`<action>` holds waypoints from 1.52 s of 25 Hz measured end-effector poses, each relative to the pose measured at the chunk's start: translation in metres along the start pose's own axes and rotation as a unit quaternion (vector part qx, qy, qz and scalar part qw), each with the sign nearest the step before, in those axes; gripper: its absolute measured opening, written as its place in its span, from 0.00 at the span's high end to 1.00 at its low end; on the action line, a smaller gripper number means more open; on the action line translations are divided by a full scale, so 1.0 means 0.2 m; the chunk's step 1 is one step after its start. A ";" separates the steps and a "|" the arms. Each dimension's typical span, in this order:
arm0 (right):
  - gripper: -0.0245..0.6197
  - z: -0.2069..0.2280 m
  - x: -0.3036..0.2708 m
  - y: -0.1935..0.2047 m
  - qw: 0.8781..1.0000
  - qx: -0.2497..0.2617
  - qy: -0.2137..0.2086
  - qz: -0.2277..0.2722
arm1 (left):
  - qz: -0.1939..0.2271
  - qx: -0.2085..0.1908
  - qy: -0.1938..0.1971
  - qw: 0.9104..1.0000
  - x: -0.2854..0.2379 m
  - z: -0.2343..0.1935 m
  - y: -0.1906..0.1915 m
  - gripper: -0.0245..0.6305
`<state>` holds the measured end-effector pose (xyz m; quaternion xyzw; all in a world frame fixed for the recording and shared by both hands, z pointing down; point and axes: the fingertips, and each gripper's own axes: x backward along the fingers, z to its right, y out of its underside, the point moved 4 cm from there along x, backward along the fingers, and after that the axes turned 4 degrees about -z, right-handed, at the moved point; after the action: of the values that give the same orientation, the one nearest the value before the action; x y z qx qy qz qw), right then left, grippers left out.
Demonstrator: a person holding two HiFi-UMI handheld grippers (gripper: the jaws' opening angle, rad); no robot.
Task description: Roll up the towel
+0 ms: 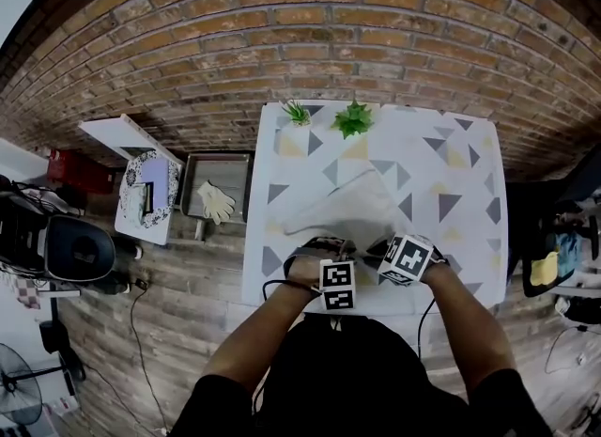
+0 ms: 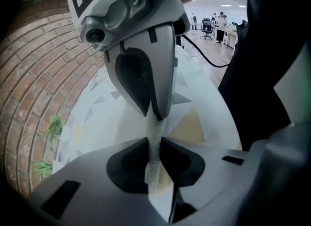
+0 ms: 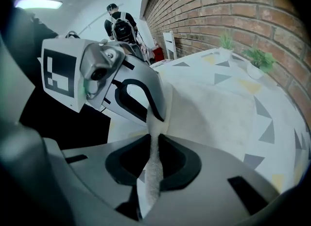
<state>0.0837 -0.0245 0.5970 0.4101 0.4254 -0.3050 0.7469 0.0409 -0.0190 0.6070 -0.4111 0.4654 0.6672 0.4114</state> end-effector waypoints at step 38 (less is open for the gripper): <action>0.86 -0.01 -0.09 0.07 0.970 0.126 0.196 -0.064 | -0.019 0.044 0.043 0.998 0.04 -0.05 0.10 0.71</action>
<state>0.0861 -0.0147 0.6181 0.5249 0.5469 -0.3173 0.5699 0.0215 -0.0320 0.6031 -0.4298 0.5034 0.6197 0.4216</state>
